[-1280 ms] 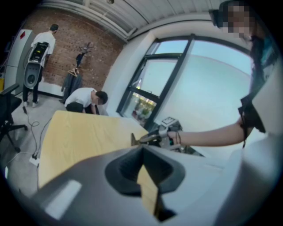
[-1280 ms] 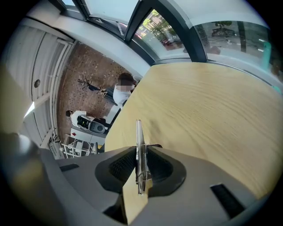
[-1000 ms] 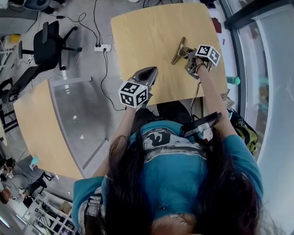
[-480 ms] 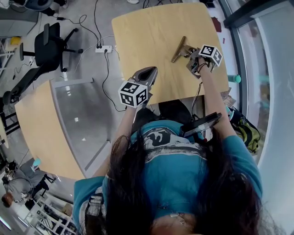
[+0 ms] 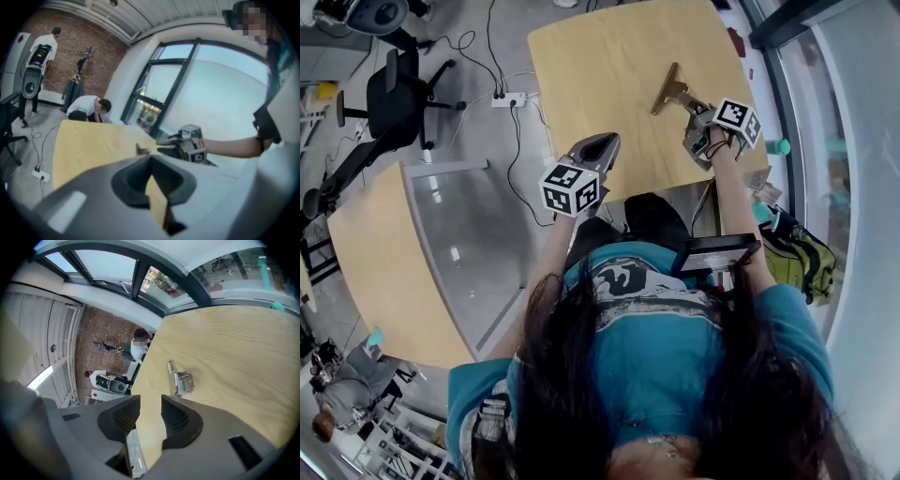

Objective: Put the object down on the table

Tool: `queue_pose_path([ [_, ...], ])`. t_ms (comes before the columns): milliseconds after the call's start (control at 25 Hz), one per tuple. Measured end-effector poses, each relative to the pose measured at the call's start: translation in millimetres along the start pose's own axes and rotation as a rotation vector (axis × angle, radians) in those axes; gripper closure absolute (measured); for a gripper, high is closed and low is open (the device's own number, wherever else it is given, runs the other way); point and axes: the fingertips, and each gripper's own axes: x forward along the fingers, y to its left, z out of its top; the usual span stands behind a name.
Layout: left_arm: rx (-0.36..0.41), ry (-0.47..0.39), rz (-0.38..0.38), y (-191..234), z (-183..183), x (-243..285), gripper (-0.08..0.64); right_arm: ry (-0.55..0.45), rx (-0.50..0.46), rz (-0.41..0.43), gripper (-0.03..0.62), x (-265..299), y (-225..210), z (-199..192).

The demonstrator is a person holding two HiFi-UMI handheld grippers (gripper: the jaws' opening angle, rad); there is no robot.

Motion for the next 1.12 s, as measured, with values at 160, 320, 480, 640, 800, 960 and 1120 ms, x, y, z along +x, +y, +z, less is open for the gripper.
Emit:
queue_pose_path([
  [160, 0.013, -0.011, -0.012, -2, -6, -26, 0.558, 0.003, -0.037, 0.086, 0.454, -19, 40, -39],
  [320, 0.032, -0.032, -0.036, -7, -11, -54, 0.558, 0.011, -0.074, 0.165, 0.456, -38, 77, -89],
  [480, 0.041, -0.042, -0.055, -14, -25, -90, 0.558, 0.034, -0.107, 0.204, 0.465, -53, 95, -152],
  [640, 0.057, -0.048, -0.083, -24, -41, -126, 0.558, 0.055, -0.122, 0.2, 0.504, -67, 94, -211],
  [800, 0.064, -0.043, -0.108, -33, -64, -163, 0.558, 0.048, -0.126, 0.197, 0.528, -86, 90, -266],
  [960, 0.037, -0.037, -0.129, -40, -88, -193, 0.558, 0.04, -0.155, 0.18, 0.549, -109, 88, -315],
  [1120, 0.023, -0.028, -0.161, -57, -106, -207, 0.558, 0.033, -0.143, 0.15, 0.563, -135, 72, -353],
])
